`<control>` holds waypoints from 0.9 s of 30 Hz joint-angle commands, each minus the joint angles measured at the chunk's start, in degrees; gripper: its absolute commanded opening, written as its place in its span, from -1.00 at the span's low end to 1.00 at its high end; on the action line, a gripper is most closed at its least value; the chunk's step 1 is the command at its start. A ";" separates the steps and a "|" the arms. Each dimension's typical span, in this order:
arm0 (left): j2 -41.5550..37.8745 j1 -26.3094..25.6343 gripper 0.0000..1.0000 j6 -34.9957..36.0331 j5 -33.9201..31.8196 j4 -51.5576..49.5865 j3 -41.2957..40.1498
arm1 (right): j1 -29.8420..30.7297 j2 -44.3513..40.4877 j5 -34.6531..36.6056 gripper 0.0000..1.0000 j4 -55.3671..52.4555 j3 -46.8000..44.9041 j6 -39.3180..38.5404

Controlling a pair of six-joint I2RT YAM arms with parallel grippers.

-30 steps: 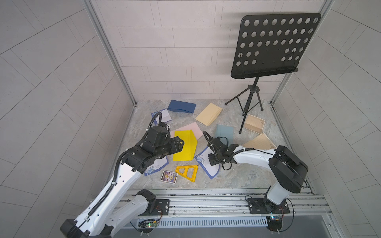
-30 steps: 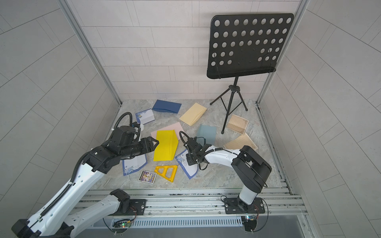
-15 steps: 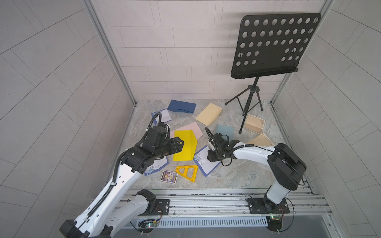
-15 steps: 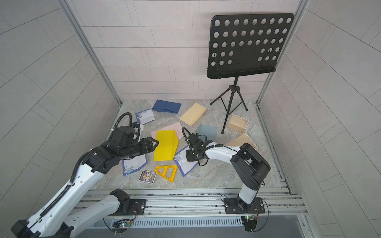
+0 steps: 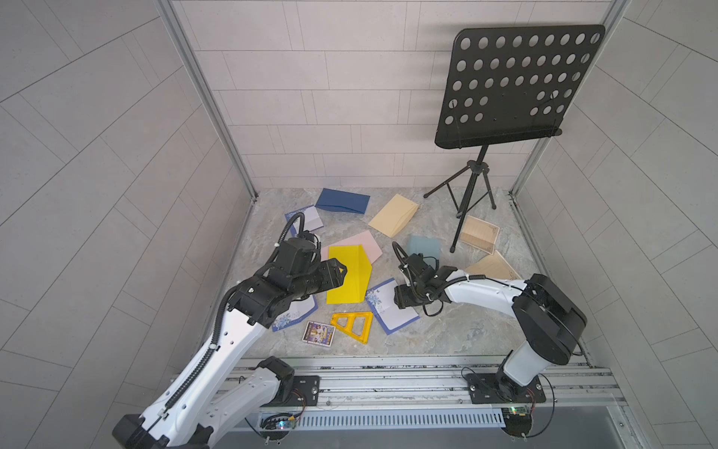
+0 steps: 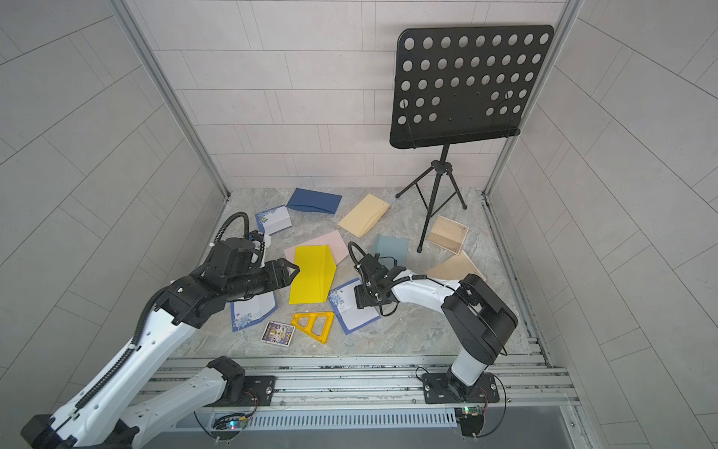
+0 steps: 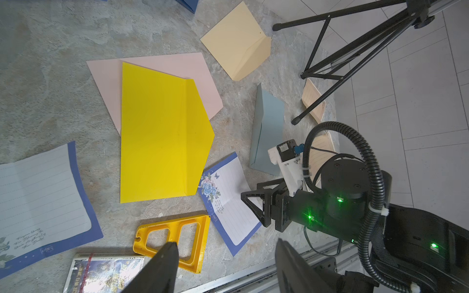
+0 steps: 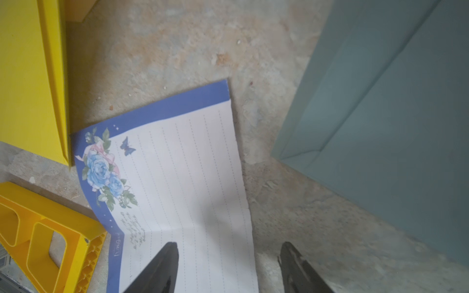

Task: Take the letter paper out of the envelope
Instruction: Place the letter paper at the center of the board, then reset both arms

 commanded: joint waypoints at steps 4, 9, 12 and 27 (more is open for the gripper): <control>-0.56 -0.41 0.36 -0.51 -0.75 0.33 -0.75 | -0.46 -5.27 4.48 0.40 -1.47 0.74 0.23; -0.86 -0.40 0.48 -2.27 -2.81 -0.36 1.70 | -0.76 -10.36 12.55 0.56 -4.54 5.56 -1.37; -0.60 -0.42 0.96 -2.13 -4.95 -0.71 4.83 | -1.28 -12.67 22.18 1.00 -7.74 10.95 -2.17; 10.55 -0.43 1.00 -3.64 -48.25 -2.39 15.96 | -10.36 -12.17 39.24 0.99 -12.25 28.61 -11.00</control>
